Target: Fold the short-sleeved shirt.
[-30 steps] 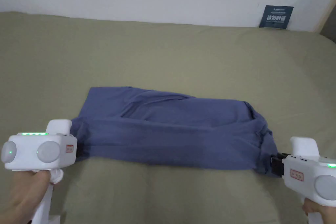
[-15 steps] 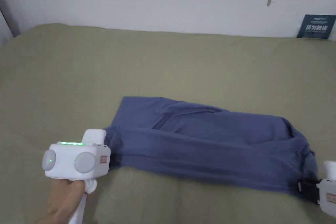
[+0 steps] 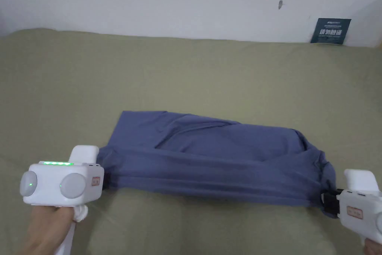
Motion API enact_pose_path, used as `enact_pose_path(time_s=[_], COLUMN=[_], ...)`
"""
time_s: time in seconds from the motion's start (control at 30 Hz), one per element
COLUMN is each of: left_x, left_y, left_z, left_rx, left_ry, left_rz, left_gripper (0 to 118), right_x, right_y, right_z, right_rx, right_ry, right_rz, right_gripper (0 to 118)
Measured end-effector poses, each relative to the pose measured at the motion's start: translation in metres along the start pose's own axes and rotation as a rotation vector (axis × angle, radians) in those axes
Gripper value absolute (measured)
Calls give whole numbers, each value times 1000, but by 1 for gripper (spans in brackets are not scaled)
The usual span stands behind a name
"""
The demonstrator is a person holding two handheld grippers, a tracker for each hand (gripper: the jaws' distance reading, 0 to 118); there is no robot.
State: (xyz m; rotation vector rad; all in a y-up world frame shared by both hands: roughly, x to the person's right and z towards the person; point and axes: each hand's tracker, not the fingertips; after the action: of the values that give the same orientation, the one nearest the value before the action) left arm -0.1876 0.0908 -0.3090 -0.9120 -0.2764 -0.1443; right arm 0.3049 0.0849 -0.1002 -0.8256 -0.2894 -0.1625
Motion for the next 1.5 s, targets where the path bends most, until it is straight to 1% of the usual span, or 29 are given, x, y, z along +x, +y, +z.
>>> enact_pose_path(time_s=[0.07, 0.2, 0.57, 0.8, 0.93, 0.97, 1.0, 1.03, 1.07, 1.1, 1.13, 1.17, 1.23, 1.27, 1.3, 1.33, 1.37, 1.43, 1.5], left_x=[-1, -6, -13, -18, -19, -21, -23, -25, -26, -26, -26, -26, -22, -19, -15, -10, -7, -1, 2], left_y=[-5, -17, -71, -80, -78, -78, -77, -77, -76, -74, -69, -64, -50, -44, -38, -31, -25, -12, 3], left_z=[7, 26, 78, 80, 75, 75, 74, 75, 74, 77, 82, 84, 84, 84, 84, 83, 80, 69, 58], left_rx=[-1, 0, -4, -21, -24, -21, -22, -14, -9, 7, 58, 62, 78, 83, 90, 99, 107, 108, 106], left_ry=[-3, -13, -34, -45, -57, -69, -76, -81, -92, -86, -63, -67, -61, -67, -60, -55, -57, -58, -63], left_rz=[6, 19, 22, 26, 44, 52, 62, 78, 87, 93, 90, 76, 64, 56, 46, 35, 28, 9, 3], left_gripper=[4, 4, 4, 4, 4, 11, 33, 73, 116, 118, 117, 111, 101, 83, 60, 22, 3, 3, 3], right_x=[2, -1, -2, -3, -3, -3, -5, -5, -4, -4, -5, -6, -7, -9, -8, -10, -12, -14, -15], right_y=[-4, -19, -71, -80, -82, -83, -83, -84, -84, -82, -75, -70, -58, -51, -46, -38, -32, -17, 0], right_z=[8, 28, 74, 76, 69, 69, 69, 69, 69, 77, 86, 87, 92, 92, 85, 83, 80, 69, 57], right_rx=[2, 6, -24, -36, -60, -64, -74, -90, -88, -65, -14, -13, 58, 68, 71, 90, 110, 134, 118], right_ry=[8, 14, 35, 37, 45, 49, 43, 21, 28, 19, 14, -7, -18, -20, -12, -15, -14, -26, 8], right_rz=[-9, 2, -2, -4, -31, -33, -32, -23, -21, -18, -6, -9, -17, -25, -32, -41, -54, -54, -58], right_gripper=[8, 8, 8, 8, 9, 15, 37, 73, 115, 116, 109, 108, 107, 100, 85, 54, 0, 0, 0])
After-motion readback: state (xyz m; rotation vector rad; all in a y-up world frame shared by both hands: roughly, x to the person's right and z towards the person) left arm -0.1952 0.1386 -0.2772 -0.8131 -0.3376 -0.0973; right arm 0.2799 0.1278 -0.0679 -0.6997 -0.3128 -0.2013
